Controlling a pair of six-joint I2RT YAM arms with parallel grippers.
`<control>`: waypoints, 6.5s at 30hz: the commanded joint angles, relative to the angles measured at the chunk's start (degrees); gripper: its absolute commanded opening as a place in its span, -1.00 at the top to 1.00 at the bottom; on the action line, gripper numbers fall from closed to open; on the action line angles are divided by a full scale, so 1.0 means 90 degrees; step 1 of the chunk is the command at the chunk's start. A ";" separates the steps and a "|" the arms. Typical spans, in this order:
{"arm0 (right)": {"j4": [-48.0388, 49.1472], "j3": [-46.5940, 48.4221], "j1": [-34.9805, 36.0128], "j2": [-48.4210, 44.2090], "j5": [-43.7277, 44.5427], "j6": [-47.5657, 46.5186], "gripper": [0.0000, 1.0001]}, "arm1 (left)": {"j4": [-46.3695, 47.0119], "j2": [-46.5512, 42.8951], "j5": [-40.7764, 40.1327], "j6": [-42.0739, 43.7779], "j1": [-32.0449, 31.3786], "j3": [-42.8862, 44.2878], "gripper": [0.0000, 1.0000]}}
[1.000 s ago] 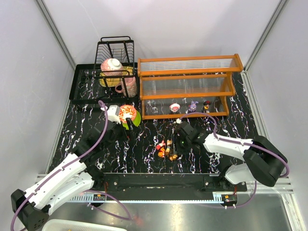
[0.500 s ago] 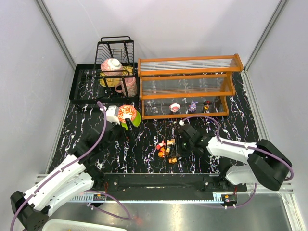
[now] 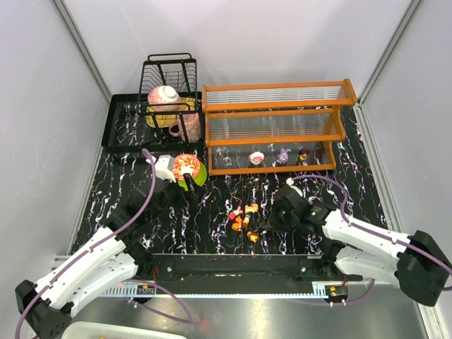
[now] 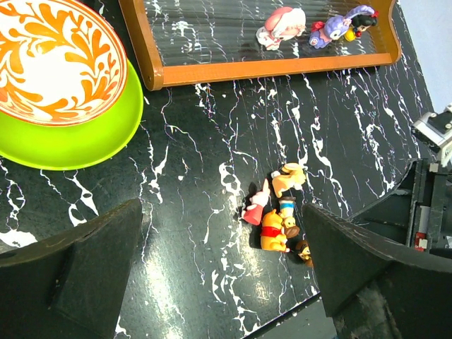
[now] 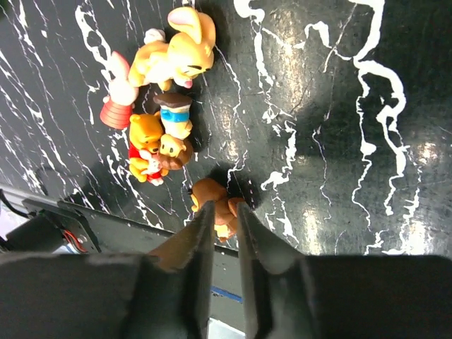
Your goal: Place and organize the plastic toys onto the shelf
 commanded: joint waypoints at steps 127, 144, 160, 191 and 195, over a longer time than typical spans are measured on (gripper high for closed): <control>-0.1562 0.3097 0.2547 0.3853 0.1248 -0.3357 -0.27 | 0.0387 0.0380 0.0078 -0.0302 -0.0031 -0.0075 -0.98; -0.0275 0.1848 0.2508 0.2087 0.1229 -0.2801 -0.94 | 0.0397 0.0448 0.0088 -0.0283 -0.0031 0.0032 -0.98; 0.1318 0.0294 0.1199 0.0904 -0.0227 -0.2449 -0.50 | 0.0397 0.0477 0.0069 -0.0283 -0.0031 0.0033 -0.98; 0.0576 0.1066 0.1150 0.2017 -0.0490 -0.2869 -0.18 | 0.0319 0.0321 -0.0049 -0.0312 -0.0022 -0.0085 -0.98; 0.0654 0.0841 0.1150 0.1822 -0.0471 -0.2742 -0.18 | 0.0377 0.0399 -0.0019 -0.0312 -0.0031 -0.0085 -0.98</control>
